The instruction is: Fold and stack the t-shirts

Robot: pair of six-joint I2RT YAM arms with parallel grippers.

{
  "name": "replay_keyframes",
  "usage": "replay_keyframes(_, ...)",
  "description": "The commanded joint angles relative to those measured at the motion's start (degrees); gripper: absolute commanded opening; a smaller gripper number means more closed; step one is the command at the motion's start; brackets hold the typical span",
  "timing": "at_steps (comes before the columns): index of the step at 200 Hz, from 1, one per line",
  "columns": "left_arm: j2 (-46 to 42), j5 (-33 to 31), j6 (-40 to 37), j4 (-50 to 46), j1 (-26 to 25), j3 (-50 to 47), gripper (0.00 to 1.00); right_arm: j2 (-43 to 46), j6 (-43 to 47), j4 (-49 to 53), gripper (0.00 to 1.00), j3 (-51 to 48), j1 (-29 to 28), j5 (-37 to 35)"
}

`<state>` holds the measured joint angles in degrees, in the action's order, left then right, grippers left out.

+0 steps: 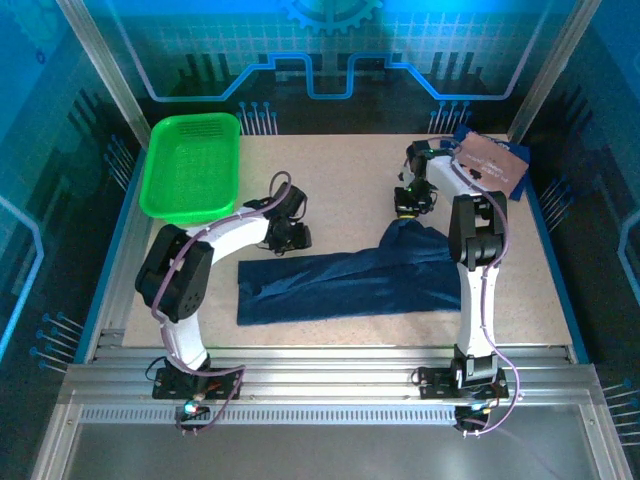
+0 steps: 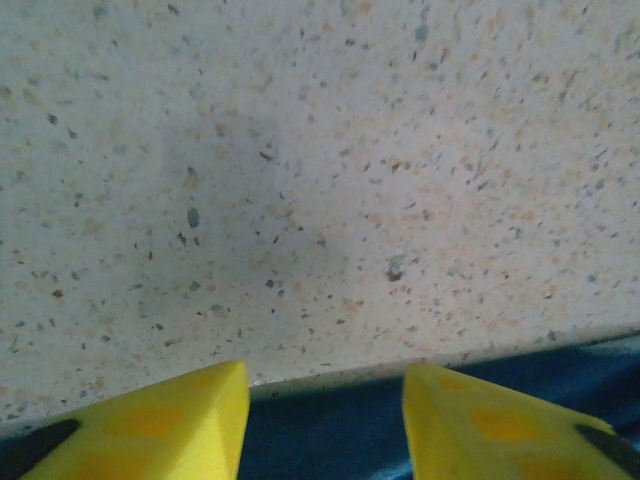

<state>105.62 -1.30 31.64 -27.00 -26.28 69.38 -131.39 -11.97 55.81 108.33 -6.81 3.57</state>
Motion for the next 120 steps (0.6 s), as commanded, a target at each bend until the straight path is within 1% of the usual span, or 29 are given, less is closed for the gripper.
replay_keyframes(1,1.03,3.29,0.75,1.74,0.84,-1.88,0.41,6.81,0.45,-1.47,0.0,-1.16,-0.49,1.57)
replay_keyframes(18,1.5,3.41,0.71,1.86,1.3,-3.16,0.36,10.45,1.17,-2.27,0.0,-3.12,-0.54,2.34)
replay_keyframes(39,1.91,3.26,0.9,1.96,1.89,-4.33,0.34,15.21,1.76,-2.74,0.0,-7.2,-0.57,3.77)
replay_keyframes(91,2.83,2.39,1.26,1.04,3.01,-5.44,0.33,30.99,1.53,-5.32,0.0,-25.04,-1.66,5.89)
replay_keyframes(120,3.51,1.94,1.49,0.49,3.75,-5.66,0.33,40.54,-0.98,-3.59,0.0,-34.18,-3.41,6.07)
